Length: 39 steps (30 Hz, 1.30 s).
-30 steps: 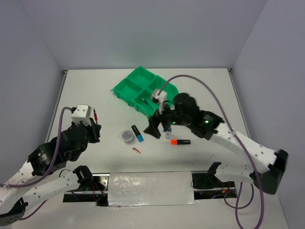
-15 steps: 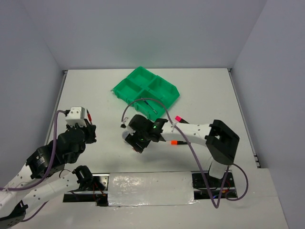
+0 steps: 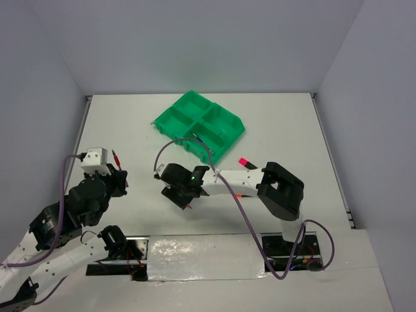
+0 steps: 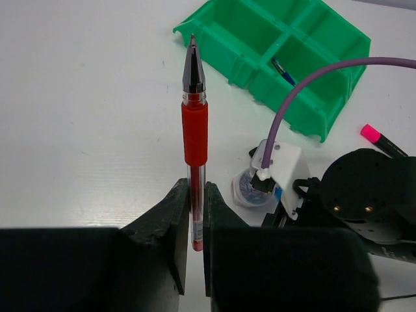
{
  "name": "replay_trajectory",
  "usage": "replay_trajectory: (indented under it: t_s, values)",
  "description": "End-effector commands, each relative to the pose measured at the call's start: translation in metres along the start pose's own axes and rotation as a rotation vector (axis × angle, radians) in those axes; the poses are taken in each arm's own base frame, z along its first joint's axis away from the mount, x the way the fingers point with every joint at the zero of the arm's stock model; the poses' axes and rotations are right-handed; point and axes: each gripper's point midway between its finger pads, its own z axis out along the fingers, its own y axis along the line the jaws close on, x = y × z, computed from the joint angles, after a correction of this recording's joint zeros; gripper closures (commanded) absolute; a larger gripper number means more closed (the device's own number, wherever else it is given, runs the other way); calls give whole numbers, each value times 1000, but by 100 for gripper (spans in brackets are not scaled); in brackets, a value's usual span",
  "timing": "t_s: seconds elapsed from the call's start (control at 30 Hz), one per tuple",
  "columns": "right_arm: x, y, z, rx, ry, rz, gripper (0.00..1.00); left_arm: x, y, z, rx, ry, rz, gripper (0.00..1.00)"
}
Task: Sort the stationery into containers
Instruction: Close the pen cap on the pen.
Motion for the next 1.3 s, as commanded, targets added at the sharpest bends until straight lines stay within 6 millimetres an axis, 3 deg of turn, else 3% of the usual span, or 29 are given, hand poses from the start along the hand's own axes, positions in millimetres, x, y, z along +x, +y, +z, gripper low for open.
replay_trajectory:
  t_s: [0.0, 0.27, 0.43, 0.47, 0.5, 0.6, 0.7, 0.73, 0.77, 0.8, 0.87, 0.97, 1.0, 1.03, 1.07, 1.1, 1.13, 1.2, 1.23, 1.27]
  values:
    - [0, 1, 6, 24, 10, -3, 46, -4, -7, 4, 19, -13, 9, 100]
    - [24, 13, 30, -2, 77, -27, 55, -2, -12, 9, 28, 2, 28, 100]
    - [41, 14, 36, -7, 118, -22, 68, -1, -14, 11, 34, 9, 38, 100]
    - [44, 15, 35, -11, 120, -17, 74, -1, -14, 11, 34, 9, 40, 100]
    - [50, 15, 35, -14, 132, -7, 100, -2, -13, 10, 34, 2, 33, 100]
    - [61, 19, 34, -43, 135, 15, 100, -2, -13, 9, 40, -1, 28, 100]
    - [58, 28, 23, -99, 85, 40, 100, -4, -13, 8, 45, -9, 22, 100]
    - [45, 33, 19, -130, 22, 47, 100, -5, -13, 7, 49, -13, 21, 100]
    - [27, 34, 1, -156, -58, 68, 100, -5, -14, 7, 60, -10, 19, 100]
    - [28, 34, -6, -170, -82, 84, 100, -7, -16, 6, 71, -16, 15, 100]
    - [2, 28, -25, -173, -207, 143, 100, -9, -20, 2, 112, -30, 13, 100]
    - [-31, -2, -71, -103, -405, 268, 100, -15, -41, -8, 260, -59, 6, 100]
    - [-40, -15, -101, -89, -506, 306, 100, -10, -56, -12, 349, -35, 7, 100]
    - [-55, -28, -121, -57, -613, 365, 100, -13, -69, -15, 408, -43, -19, 100]
    - [-58, -40, -137, -30, -666, 403, 100, -11, -79, -16, 453, -31, -31, 100]
    - [-68, -53, -172, -14, -787, 449, 100, 4, -100, -16, 548, 39, -23, 100]
    - [-75, -75, -193, 64, -886, 526, 100, 2, -117, -16, 616, 41, -34, 100]
    - [-76, -98, -227, 133, -1028, 626, 100, 18, -143, -13, 717, 116, -36, 100]
    - [-75, -108, -257, 151, -1120, 678, 100, 27, -161, -23, 834, 156, -39, 100]
    - [-68, -122, -267, 209, -1169, 748, 100, 29, -180, -22, 919, 145, -68, 100]
